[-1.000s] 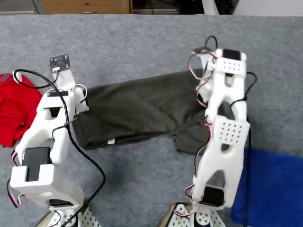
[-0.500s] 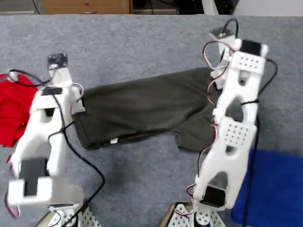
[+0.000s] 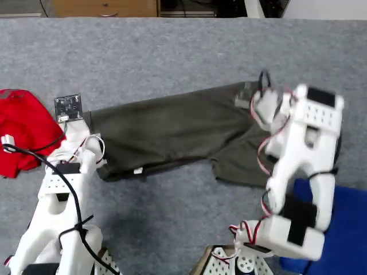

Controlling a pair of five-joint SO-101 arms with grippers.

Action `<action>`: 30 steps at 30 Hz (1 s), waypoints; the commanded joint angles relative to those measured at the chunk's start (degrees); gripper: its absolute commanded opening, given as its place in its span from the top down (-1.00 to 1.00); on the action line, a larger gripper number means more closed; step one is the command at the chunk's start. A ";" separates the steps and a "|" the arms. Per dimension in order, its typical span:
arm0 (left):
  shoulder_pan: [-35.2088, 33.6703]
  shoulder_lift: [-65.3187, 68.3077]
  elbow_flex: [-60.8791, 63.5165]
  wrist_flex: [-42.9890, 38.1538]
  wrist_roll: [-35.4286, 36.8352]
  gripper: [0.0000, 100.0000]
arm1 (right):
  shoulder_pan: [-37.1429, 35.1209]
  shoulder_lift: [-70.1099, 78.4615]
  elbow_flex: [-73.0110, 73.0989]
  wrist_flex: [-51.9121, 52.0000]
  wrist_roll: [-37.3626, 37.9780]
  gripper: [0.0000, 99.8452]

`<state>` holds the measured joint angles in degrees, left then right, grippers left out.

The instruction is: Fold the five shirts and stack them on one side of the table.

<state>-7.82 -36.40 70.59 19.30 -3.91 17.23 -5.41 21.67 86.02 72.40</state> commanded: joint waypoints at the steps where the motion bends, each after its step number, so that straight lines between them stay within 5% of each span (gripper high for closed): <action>1: -1.49 4.09 -4.84 0.62 -0.09 0.96 | 0.22 -6.55 14.73 -8.97 9.67 0.94; 8: -1.76 17.01 -15.38 6.42 0.00 0.96 | -5.58 -7.43 26.68 -24.44 10.55 0.50; 30: -1.76 22.73 -20.22 9.41 0.00 0.96 | -7.78 2.42 25.45 -30.42 10.55 0.52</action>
<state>-9.14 -13.71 52.66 28.35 -3.91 9.85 -4.88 47.87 57.36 82.24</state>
